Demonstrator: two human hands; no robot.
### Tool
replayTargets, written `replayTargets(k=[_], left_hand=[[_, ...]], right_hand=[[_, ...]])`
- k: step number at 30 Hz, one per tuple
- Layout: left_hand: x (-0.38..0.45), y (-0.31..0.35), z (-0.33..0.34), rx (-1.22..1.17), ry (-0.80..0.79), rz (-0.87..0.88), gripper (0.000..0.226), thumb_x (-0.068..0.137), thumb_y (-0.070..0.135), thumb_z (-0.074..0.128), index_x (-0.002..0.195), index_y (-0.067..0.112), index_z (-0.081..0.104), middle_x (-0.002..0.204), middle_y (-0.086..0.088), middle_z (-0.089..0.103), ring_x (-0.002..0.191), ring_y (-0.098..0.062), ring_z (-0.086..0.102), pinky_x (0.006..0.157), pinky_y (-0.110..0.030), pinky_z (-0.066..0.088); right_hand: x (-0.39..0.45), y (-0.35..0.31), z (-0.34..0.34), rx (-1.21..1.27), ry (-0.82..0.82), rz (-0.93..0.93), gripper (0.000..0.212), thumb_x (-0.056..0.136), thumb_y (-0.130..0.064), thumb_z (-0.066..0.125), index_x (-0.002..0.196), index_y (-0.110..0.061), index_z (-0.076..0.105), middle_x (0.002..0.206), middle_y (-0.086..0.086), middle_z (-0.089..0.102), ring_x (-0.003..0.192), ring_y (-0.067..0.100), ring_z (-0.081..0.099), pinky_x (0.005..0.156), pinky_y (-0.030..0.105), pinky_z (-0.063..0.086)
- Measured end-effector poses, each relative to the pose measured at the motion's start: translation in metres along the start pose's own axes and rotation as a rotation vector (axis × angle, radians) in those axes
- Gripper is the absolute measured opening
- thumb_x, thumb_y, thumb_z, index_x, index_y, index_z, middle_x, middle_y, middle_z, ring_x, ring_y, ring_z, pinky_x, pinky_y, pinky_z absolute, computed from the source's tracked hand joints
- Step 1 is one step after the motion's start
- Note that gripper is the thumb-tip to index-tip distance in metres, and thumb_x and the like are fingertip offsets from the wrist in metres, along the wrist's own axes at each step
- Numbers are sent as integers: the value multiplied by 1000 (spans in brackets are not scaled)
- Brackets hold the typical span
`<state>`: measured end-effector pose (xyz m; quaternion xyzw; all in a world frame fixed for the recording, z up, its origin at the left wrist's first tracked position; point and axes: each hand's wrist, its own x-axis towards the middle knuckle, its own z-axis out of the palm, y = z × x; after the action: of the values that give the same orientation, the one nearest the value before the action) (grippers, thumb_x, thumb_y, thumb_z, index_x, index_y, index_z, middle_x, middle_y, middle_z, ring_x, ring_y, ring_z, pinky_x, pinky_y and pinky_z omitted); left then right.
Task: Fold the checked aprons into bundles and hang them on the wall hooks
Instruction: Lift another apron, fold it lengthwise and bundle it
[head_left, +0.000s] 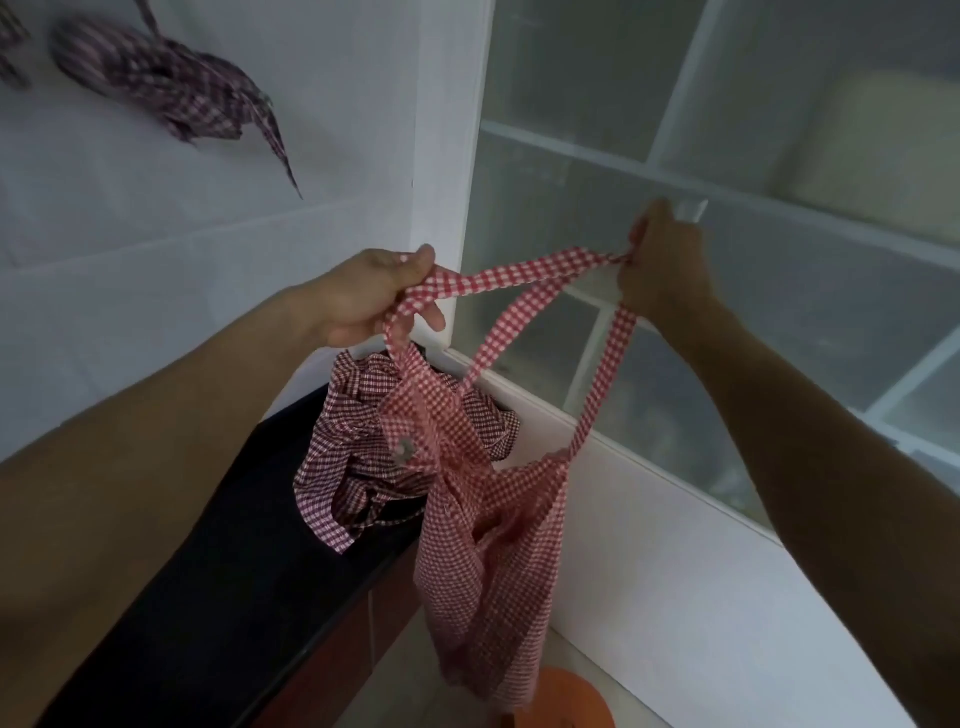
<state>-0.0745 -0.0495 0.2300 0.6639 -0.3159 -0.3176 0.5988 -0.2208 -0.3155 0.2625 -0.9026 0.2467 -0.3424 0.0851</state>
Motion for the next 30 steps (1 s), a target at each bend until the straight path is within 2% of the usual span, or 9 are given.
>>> replayTargets(k=[4, 6, 8, 11, 13, 18, 23, 26, 30], left_hand=[[0, -2, 9, -64, -4, -38, 41, 103, 39, 42, 117, 6, 63, 89, -16, 75, 46, -17, 60, 48, -27, 56], [4, -7, 10, -108, 51, -12, 38, 104, 36, 46, 127, 9, 60, 104, -16, 74, 64, -21, 69, 67, -37, 62], [10, -13, 9, -157, 94, 33, 43, 103, 35, 51, 142, 19, 47, 113, -8, 70, 89, -26, 71, 88, -46, 58], [19, -24, 5, -15, 163, 122, 94, 91, 30, 68, 157, 34, 2, 138, 1, 53, 126, -23, 55, 102, -42, 48], [24, -29, 6, 65, 253, 157, 118, 78, 37, 79, 156, 36, -10, 155, -5, 36, 138, -22, 42, 110, -45, 41], [30, -28, 7, -215, 303, 122, 91, 91, 37, 70, 156, 24, 8, 128, -14, 62, 105, -30, 69, 92, -45, 55], [27, -20, 15, -348, 159, 104, 35, 99, 36, 58, 122, 10, 52, 91, -5, 72, 105, -27, 70, 91, -46, 57], [25, -13, 20, -352, 213, 169, 25, 102, 32, 52, 110, 12, 65, 95, -2, 73, 100, -20, 69, 88, -36, 56], [26, -4, 23, -30, 369, 175, 30, 99, 38, 57, 111, 17, 74, 117, 5, 71, 109, -10, 63, 103, -31, 45]], right_hand=[[9, -7, -17, 143, -327, 249, 21, 96, 0, 50, 107, 9, 64, 97, 24, 72, 91, 33, 73, 80, 45, 60], [3, -10, -24, 482, -525, 347, 27, 98, 5, 38, 95, 8, 65, 71, 13, 73, 65, 21, 74, 57, 36, 62], [0, -12, -28, 814, -653, 292, 27, 96, 9, 35, 92, 11, 61, 64, 9, 70, 59, 19, 70, 56, 30, 58], [0, -15, -34, 1040, -803, 165, 18, 97, 0, 39, 102, 5, 55, 74, 11, 51, 67, 18, 52, 69, 31, 47], [3, -16, -39, 1121, -720, 194, 23, 96, 3, 44, 99, 3, 67, 85, 14, 65, 78, 20, 65, 77, 32, 56], [11, -3, -55, 1331, -608, 178, 51, 76, 17, 50, 123, 2, 59, 103, 7, 72, 100, 20, 69, 87, 32, 57], [14, 3, -58, 1348, -439, 263, 46, 55, -12, 82, 99, -14, 69, 85, 3, 71, 80, 18, 68, 71, 33, 57], [16, 5, -54, 1278, -333, 320, 24, 71, -3, 77, 91, -10, 65, 71, 1, 65, 62, 11, 63, 60, 26, 52], [9, 18, -55, 847, -472, 310, 27, 79, 10, 72, 102, -2, 66, 74, 2, 68, 61, 9, 66, 60, 19, 56]])
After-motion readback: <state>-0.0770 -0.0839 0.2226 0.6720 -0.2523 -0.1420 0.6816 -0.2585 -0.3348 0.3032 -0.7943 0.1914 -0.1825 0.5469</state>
